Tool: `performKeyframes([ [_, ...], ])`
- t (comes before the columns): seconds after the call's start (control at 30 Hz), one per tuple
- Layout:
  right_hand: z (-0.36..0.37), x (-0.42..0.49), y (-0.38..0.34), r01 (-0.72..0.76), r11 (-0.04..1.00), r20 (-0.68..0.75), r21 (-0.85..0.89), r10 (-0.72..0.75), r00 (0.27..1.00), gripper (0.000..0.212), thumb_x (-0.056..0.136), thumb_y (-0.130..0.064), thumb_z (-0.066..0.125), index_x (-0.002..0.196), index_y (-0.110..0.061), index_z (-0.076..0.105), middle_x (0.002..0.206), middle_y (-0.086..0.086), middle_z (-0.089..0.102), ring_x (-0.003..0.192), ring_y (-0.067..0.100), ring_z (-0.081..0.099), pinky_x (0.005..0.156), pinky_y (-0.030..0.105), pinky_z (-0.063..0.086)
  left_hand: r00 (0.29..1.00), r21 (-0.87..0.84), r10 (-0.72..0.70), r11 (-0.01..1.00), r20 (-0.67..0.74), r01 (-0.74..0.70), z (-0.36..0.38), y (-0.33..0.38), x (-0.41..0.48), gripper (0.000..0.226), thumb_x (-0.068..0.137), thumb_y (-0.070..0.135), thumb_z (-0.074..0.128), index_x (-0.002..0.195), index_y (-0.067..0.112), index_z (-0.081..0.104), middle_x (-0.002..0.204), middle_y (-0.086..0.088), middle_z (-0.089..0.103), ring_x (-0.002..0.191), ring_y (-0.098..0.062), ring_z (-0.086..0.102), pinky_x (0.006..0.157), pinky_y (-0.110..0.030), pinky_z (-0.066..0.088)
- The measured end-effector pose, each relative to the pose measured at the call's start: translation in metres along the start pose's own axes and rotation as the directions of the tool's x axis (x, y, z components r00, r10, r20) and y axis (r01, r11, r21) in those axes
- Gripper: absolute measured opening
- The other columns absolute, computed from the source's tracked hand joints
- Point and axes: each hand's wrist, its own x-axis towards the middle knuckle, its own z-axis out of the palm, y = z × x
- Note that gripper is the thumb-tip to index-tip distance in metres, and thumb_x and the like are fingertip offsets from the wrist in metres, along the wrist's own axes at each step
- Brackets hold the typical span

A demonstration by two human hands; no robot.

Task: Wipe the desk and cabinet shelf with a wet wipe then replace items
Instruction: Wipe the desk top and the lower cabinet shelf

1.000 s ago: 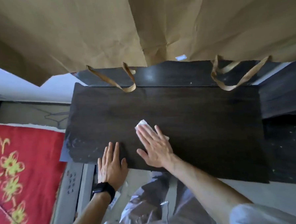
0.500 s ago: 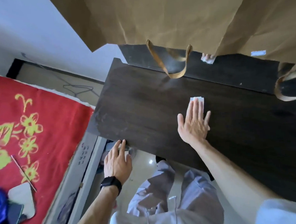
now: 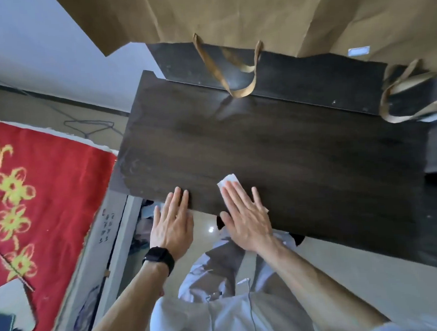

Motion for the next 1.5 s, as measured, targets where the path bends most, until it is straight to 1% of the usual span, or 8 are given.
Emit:
performKeyframes([
  [0.07,-0.011,-0.046,0.051,-0.346,0.938,-0.067,0.001,0.346,0.936,0.062,0.105,-0.041,0.026,0.158,-0.016,0.010,0.167,0.002,0.005,0.154,0.017,0.001,0.122,0.054,0.009,0.986,0.019,0.161,0.987,0.032,-0.162,0.011,0.032,0.005,0.059,0.099,0.036,0.028,0.156,0.020,0.026,0.164,0.000,0.016,0.150,-0.022,0.018,0.117,-0.052,0.022],
  [0.17,-0.028,-0.104,0.127,-0.761,0.642,-0.094,0.096,0.767,0.635,0.067,0.100,-0.044,0.019,0.158,-0.012,0.010,0.166,0.010,0.008,0.154,0.025,0.004,0.116,0.065,0.019,0.909,0.031,0.403,0.912,0.103,-0.408,0.034,0.086,0.012,0.060,0.098,0.039,0.032,0.155,0.021,0.027,0.164,0.001,0.017,0.150,-0.021,0.020,0.116,-0.054,0.026],
  [0.3,-0.041,-0.126,0.159,-0.893,0.395,-0.055,0.215,0.918,0.393,0.074,0.096,-0.049,0.009,0.157,-0.007,0.005,0.166,0.014,0.004,0.153,0.028,-0.002,0.112,0.069,0.021,0.842,0.050,0.521,0.845,0.137,-0.532,0.058,0.141,0.014,0.063,0.098,0.041,0.034,0.156,0.021,0.022,0.165,0.003,0.012,0.151,-0.017,0.014,0.119,-0.052,0.018],
  [0.57,-0.031,-0.125,0.125,-0.346,0.938,-0.085,-0.005,0.344,0.935,0.062,0.106,-0.043,0.023,0.159,-0.018,0.002,0.167,-0.004,-0.004,0.153,0.013,-0.006,0.122,0.054,0.015,0.864,0.085,0.500,0.860,0.065,-0.504,0.075,0.179,0.001,0.060,0.099,0.041,0.031,0.155,0.020,0.027,0.164,0.001,0.018,0.150,-0.018,0.017,0.117,-0.049,0.012],
  [0.8,-0.058,-0.166,0.256,-0.715,0.688,-0.173,0.129,0.725,0.666,0.063,0.104,-0.045,0.014,0.158,-0.014,0.005,0.167,0.004,0.000,0.153,0.017,-0.005,0.121,0.054,0.018,0.863,0.103,0.500,0.857,0.071,-0.505,0.097,0.275,-0.016,0.060,0.100,0.043,0.026,0.156,0.022,0.024,0.165,0.002,0.013,0.151,-0.016,0.008,0.119,-0.052,0.018],
  [1.13,-0.057,-0.175,0.327,-0.377,0.846,-0.279,0.378,0.492,0.825,0.063,0.105,-0.034,0.025,0.157,-0.004,0.005,0.166,0.009,-0.001,0.154,0.018,-0.003,0.124,0.039,0.019,0.935,0.121,0.353,0.928,0.014,-0.352,0.145,0.404,-0.048,0.060,0.101,0.041,0.023,0.158,0.022,0.014,0.165,0.005,0.002,0.152,-0.014,-0.001,0.119,-0.052,0.013],
  [1.33,-0.044,-0.239,0.300,-0.155,0.602,-0.213,0.783,0.494,0.843,0.060,0.108,-0.018,0.027,0.156,-0.007,-0.007,0.165,-0.002,-0.012,0.151,0.001,-0.007,0.121,0.017,0.004,0.962,0.153,0.273,0.950,0.020,-0.273,0.153,0.419,-0.064,0.060,0.100,0.041,0.025,0.156,0.018,0.024,0.164,0.002,0.015,0.150,-0.015,0.010,0.114,-0.055,0.028],
  [1.5,-0.057,-0.220,0.311,-0.287,0.441,-0.022,0.851,0.576,0.817,0.059,0.108,-0.030,0.024,0.158,-0.015,-0.004,0.166,-0.003,-0.002,0.152,0.007,0.003,0.117,0.014,0.007,0.962,0.179,0.274,0.946,0.001,-0.269,0.156,0.419,-0.067,0.061,0.101,0.042,0.019,0.157,0.019,0.018,0.165,0.003,0.009,0.151,-0.013,0.006,0.117,-0.055,0.023],
])
